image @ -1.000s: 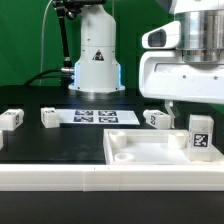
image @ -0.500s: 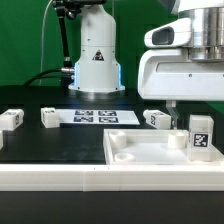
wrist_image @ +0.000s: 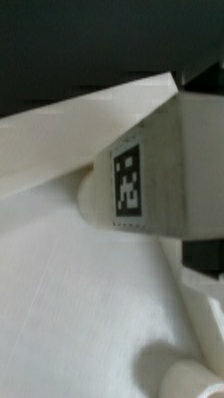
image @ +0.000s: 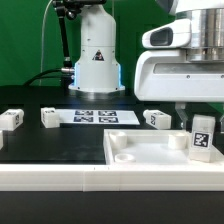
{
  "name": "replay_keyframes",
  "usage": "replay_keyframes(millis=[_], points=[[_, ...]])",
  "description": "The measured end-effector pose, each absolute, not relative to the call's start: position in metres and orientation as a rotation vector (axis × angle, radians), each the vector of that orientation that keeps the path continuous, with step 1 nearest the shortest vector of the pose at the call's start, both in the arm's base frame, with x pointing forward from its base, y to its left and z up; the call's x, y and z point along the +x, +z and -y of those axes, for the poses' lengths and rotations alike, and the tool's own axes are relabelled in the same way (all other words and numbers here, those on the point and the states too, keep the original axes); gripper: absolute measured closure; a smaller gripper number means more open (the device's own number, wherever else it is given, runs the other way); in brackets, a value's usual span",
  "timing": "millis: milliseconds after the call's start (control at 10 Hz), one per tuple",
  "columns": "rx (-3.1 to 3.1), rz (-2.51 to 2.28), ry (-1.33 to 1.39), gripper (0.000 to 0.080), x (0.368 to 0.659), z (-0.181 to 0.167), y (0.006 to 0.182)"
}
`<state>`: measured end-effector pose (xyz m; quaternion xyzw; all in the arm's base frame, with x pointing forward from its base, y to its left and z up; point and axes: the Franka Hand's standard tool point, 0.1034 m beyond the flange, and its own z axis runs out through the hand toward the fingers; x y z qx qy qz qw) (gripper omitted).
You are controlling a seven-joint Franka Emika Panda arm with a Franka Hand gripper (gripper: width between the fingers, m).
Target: Assemble one leg
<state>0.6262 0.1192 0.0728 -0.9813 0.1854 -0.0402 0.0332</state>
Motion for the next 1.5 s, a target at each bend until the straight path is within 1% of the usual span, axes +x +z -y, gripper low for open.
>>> replay_keyframes(millis=[500, 800, 1500], points=[[-2.995, -0.665, -0.119, 0.0506, 0.6262, -0.1175, 0.0722], [-2.768, -1.302, -0.094, 0.0506, 0.6246, -0.1168, 0.0717], [-2.062, -2.223, -0.034, 0.0506, 0.623, -0.1164, 0.0709]])
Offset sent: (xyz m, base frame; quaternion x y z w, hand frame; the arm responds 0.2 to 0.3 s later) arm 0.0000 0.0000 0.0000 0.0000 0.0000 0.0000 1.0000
